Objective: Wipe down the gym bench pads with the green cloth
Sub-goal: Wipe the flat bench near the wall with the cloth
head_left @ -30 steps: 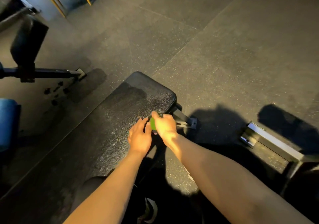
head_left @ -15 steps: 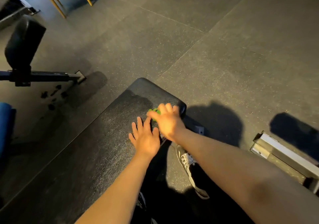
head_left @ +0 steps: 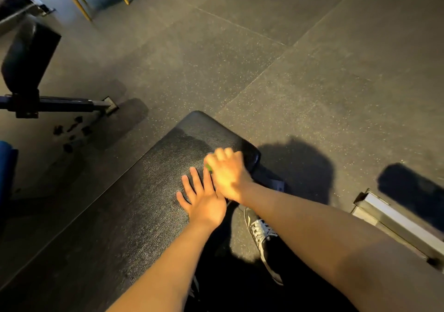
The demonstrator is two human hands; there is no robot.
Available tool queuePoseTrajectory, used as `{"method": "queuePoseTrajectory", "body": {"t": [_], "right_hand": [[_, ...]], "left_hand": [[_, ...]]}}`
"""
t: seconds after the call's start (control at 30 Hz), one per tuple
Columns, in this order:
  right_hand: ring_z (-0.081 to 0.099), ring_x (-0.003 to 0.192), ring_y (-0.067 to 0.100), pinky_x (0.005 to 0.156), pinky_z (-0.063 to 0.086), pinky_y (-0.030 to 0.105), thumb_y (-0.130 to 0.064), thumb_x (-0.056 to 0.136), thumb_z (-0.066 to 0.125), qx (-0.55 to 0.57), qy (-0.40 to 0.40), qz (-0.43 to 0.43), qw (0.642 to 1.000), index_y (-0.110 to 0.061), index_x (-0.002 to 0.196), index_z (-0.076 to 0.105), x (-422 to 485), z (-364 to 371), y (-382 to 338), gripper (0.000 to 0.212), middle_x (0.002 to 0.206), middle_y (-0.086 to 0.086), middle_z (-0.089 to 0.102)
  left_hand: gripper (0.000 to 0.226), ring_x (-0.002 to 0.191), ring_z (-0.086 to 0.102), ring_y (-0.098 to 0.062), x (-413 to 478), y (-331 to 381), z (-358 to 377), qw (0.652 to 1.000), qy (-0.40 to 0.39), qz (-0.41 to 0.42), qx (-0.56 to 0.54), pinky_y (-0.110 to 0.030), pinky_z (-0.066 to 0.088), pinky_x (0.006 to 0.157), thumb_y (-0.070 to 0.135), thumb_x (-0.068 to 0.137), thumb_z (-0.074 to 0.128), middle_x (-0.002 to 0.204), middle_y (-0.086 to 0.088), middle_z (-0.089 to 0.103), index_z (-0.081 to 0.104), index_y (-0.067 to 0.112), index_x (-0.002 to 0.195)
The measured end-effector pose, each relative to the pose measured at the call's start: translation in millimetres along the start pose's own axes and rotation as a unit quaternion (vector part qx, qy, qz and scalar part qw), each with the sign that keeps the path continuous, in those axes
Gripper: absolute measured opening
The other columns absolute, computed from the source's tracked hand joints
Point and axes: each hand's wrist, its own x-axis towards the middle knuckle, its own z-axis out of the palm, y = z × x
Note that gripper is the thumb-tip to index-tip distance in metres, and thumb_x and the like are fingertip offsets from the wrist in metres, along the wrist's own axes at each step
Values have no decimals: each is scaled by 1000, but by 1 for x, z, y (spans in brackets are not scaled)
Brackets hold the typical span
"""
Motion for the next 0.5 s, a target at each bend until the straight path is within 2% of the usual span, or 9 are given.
{"method": "queuePoseTrajectory", "body": {"t": [0.07, 0.13, 0.3, 0.43, 0.5], "right_hand": [[45, 110, 26, 88, 30, 42, -23, 93, 50, -4, -23, -56, 998, -26, 124, 48, 6, 5, -3, 31, 117, 2, 49], [44, 111, 25, 89, 29, 43, -20, 92, 53, -18, -22, -70, 997, -29, 131, 43, 15, 4, 13, 42, 120, 1, 49], [42, 107, 29, 84, 26, 42, -8, 87, 51, 20, 51, 70, 996, -28, 125, 46, 48, -1, 49, 43, 115, 3, 49], [44, 114, 32, 91, 28, 44, -10, 91, 45, 92, 41, 217, 971, -25, 123, 48, 83, -1, 66, 35, 119, 8, 53], [43, 116, 32, 94, 29, 46, -12, 93, 45, 83, 28, 226, 970, -23, 125, 48, 83, -3, 64, 33, 123, 8, 52]], "left_hand": [[73, 148, -32, -19, -4, -2, 0, 1000, 18, 1, -23, -52, -19, 118, 42, 104, 32, 163, 6, -28, -16, 26, 158], [76, 148, -30, -17, -6, -4, 1, 999, 33, 9, -33, -51, -19, 118, 47, 104, 33, 164, 7, -26, -16, 23, 158], [75, 148, -32, -16, -2, -1, 2, 999, 23, -5, -26, -50, -20, 118, 50, 103, 29, 162, 10, -29, -17, 26, 157], [74, 147, -34, -16, 1, -1, 1, 1000, 16, -12, -17, -50, -20, 118, 51, 104, 26, 160, 11, -33, -21, 28, 156], [74, 146, -34, -17, 2, -1, 0, 1000, 16, -12, -11, -51, -20, 118, 51, 103, 26, 160, 11, -34, -22, 29, 156]]}}
